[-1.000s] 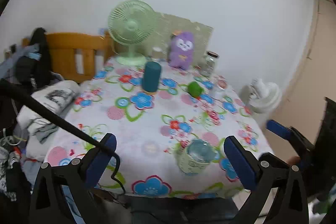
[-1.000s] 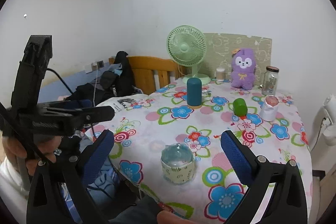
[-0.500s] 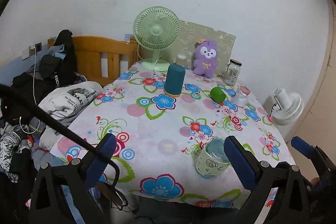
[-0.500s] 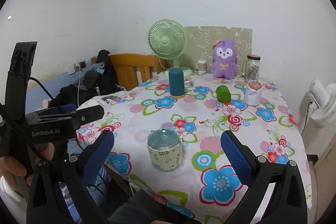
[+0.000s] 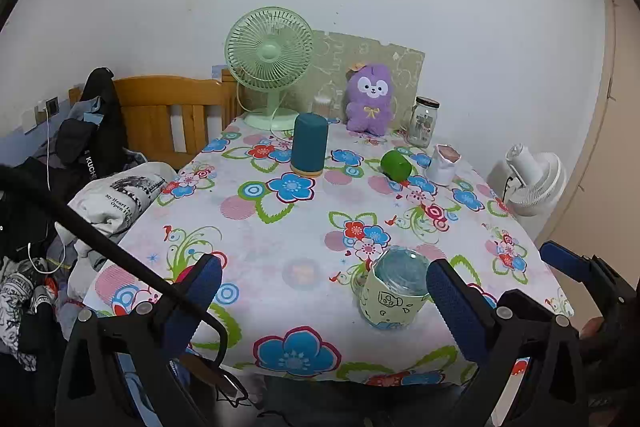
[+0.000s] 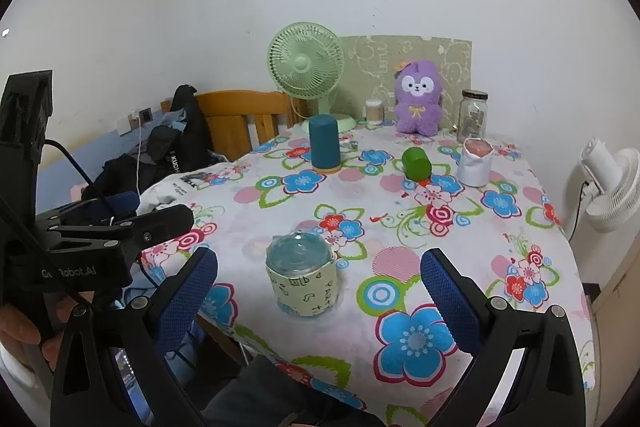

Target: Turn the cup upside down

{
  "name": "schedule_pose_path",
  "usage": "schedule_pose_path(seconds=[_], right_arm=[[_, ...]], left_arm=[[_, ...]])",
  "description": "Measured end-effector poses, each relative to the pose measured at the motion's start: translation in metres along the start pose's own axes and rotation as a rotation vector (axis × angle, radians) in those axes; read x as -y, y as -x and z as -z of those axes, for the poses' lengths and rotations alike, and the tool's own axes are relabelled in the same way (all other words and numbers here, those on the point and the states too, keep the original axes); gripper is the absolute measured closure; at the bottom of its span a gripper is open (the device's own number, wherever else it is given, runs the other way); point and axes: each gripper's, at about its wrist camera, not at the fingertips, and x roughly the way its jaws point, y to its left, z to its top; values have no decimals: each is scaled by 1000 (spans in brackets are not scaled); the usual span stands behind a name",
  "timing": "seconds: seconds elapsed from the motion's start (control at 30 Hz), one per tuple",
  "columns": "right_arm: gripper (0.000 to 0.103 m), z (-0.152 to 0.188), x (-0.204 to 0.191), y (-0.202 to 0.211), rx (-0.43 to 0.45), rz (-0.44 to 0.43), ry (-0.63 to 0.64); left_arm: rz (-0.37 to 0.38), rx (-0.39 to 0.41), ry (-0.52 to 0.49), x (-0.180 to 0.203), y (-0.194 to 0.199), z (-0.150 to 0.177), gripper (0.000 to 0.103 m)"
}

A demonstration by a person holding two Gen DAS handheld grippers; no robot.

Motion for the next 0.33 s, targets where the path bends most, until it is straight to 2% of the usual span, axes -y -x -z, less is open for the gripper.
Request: schedule_pose_path(seconds=[0.33], right_arm=[[1,3,6,-5,-22,3,-28]], left_arm=[[12,-26,4,0,-8,1,0]])
